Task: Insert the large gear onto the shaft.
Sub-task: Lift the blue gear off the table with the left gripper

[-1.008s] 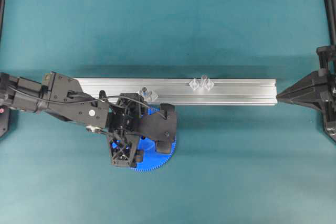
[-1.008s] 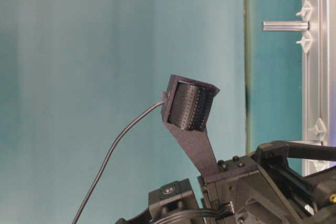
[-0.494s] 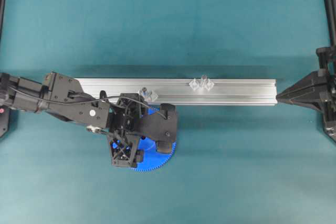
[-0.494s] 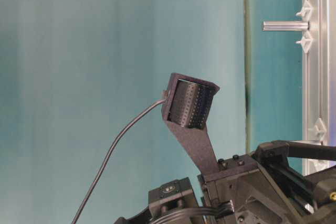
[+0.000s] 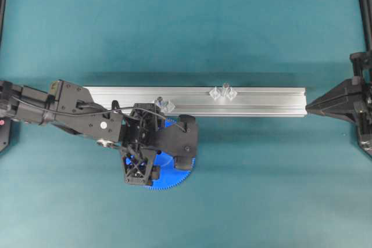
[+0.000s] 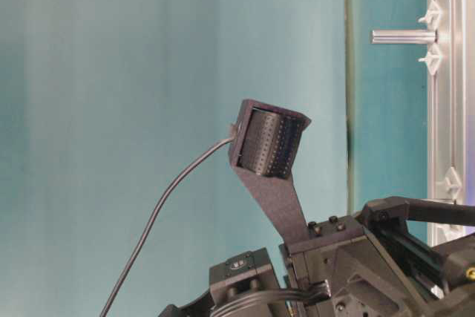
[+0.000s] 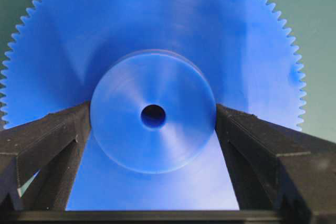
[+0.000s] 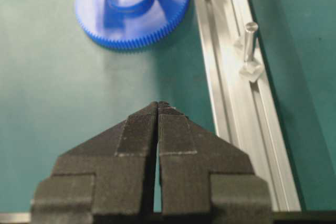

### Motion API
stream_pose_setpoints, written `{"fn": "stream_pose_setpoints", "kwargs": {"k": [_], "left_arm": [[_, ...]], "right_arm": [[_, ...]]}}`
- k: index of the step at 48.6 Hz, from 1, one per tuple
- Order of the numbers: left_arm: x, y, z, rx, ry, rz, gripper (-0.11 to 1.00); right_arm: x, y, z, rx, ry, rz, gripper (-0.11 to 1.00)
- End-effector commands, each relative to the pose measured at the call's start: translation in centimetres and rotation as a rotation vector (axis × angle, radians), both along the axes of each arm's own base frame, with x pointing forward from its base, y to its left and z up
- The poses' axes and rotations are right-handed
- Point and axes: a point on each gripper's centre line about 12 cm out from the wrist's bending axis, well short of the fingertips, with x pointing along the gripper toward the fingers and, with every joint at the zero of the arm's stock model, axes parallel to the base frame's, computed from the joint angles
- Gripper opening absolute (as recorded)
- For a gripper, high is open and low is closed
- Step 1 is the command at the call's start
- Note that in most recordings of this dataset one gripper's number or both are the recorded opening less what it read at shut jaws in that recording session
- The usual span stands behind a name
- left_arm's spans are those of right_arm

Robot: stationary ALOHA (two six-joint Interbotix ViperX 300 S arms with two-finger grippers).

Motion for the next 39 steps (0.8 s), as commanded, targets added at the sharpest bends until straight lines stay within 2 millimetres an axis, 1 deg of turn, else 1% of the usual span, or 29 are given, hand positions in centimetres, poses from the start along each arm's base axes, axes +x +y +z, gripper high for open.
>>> {"fn": "stream_pose_setpoints", "kwargs": {"k": [1, 10, 19, 23, 27, 28, 39], "left_arm": [[0.38, 0.02, 0.26, -0.003, -0.018, 0.003, 0.93], [0.3, 0.03, 0.16, -0.001, -0.009, 0.003, 0.94], [-0.22, 0.11, -0.33, 0.007, 0.046, 0.004, 0.93], [-0.26, 0.13, -0.26, 0.011, 0.05, -0.002, 0.89], [-0.32, 0.13, -0.19, 0.011, 0.05, -0.004, 0.79], [-0.3, 0.06, -0.09, 0.011, 0.048, -0.006, 0.78], [-0.32, 0.06, 0.24, 0.012, 0.039, -0.01, 0.78]], "right_arm": [[0.16, 0.04, 0.4, 0.005, -0.014, -0.001, 0.01], [0.18, 0.05, 0.37, 0.007, -0.012, -0.001, 0.01], [0.17, 0.05, 0.31, 0.007, -0.01, -0.001, 0.01], [0.16, 0.04, 0.4, 0.007, -0.014, -0.001, 0.01], [0.16, 0.04, 0.4, 0.007, -0.014, -0.001, 0.01], [0.19, 0.04, 0.38, 0.007, -0.014, -0.002, 0.01], [0.15, 0.04, 0.33, 0.007, -0.012, -0.001, 0.01]]}}
